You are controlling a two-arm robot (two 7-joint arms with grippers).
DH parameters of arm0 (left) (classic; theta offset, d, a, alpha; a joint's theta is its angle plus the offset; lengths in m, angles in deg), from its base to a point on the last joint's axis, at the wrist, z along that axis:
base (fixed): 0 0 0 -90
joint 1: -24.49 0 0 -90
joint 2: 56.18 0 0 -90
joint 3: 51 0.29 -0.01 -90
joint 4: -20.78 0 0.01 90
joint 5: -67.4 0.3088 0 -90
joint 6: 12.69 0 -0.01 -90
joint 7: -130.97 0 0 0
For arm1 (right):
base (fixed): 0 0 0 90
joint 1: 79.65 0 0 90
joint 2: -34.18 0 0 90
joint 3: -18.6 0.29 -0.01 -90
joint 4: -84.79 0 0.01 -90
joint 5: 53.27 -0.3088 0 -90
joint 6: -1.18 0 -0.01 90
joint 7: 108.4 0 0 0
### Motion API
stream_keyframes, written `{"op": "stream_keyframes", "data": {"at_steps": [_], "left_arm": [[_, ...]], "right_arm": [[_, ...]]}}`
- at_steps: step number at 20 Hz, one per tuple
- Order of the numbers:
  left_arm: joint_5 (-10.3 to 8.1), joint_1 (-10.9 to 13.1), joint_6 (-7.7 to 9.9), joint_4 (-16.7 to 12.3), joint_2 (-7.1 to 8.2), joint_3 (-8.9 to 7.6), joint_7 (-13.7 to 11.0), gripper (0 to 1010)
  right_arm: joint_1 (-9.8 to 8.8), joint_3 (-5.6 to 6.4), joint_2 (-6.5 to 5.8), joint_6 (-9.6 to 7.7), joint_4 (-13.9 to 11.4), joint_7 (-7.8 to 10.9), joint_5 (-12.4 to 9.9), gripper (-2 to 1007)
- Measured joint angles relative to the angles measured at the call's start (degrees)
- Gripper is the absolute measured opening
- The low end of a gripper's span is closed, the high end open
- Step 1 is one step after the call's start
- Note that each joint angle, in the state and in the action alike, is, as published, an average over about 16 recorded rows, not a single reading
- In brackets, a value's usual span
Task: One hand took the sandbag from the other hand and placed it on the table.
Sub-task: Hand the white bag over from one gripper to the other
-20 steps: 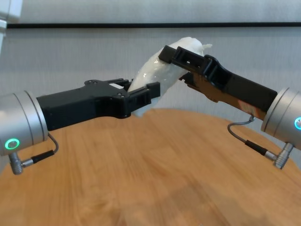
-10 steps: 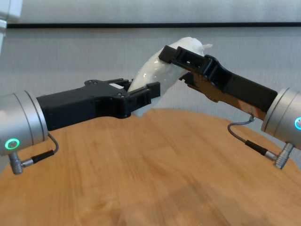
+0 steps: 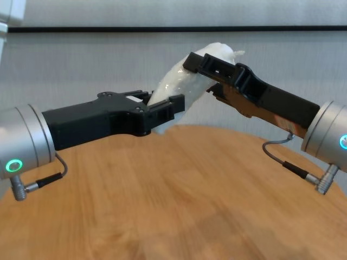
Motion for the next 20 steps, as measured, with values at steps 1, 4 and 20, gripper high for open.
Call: {"op": "stream_keyframes", "data": {"at_steps": [1,4,20], "left_arm": [[0.0,0.0,0.0,0.0,0.0,0.0,0.0,368],[0.0,0.0,0.0,0.0,0.0,0.0,0.0,368],[0.0,0.0,0.0,0.0,0.0,0.0,0.0,368]], "right_arm": [[0.0,0.0,0.0,0.0,0.0,0.0,0.0,595],[0.0,0.0,0.0,0.0,0.0,0.0,0.0,595],[0.0,0.0,0.0,0.0,0.0,0.0,0.0,595]]}}
